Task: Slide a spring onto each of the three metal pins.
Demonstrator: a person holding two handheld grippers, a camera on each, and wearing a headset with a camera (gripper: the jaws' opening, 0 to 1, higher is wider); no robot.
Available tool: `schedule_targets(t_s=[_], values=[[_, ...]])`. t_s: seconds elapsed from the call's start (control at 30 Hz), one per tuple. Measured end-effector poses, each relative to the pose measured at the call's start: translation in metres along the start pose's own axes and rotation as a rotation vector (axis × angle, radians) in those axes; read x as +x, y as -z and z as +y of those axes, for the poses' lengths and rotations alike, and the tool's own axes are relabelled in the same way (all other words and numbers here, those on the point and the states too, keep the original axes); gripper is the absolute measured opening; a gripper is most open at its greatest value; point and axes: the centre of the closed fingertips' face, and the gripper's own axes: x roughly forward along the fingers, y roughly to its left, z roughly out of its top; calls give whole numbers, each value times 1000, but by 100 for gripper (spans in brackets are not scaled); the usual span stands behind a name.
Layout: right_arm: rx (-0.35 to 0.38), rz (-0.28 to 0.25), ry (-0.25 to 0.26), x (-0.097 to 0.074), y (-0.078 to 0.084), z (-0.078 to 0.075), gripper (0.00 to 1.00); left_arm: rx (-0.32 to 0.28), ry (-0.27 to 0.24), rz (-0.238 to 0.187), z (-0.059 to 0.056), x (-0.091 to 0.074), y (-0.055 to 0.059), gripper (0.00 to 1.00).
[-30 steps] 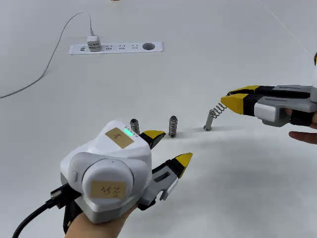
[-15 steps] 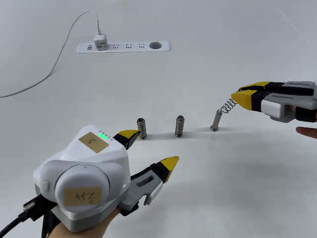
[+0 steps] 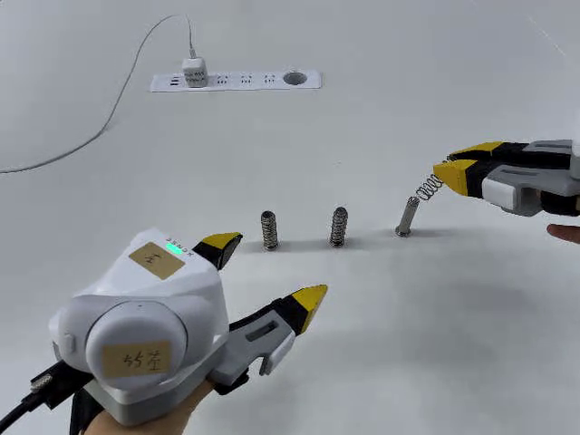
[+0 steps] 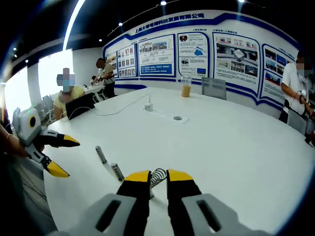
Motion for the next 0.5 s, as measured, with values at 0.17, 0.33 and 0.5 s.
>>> schedule_targets(t_s=[0.17,0.33,0.5], values=[[-42,15,-2,4,2,5,13,-6,3,4,0,-1,2,61],[-67,22,-1,7,2,6,13,-7,3,5,0,-1,2,61],[-81,22,-1,9,2,7,13,-10,5,4,0,-1,2,61]])
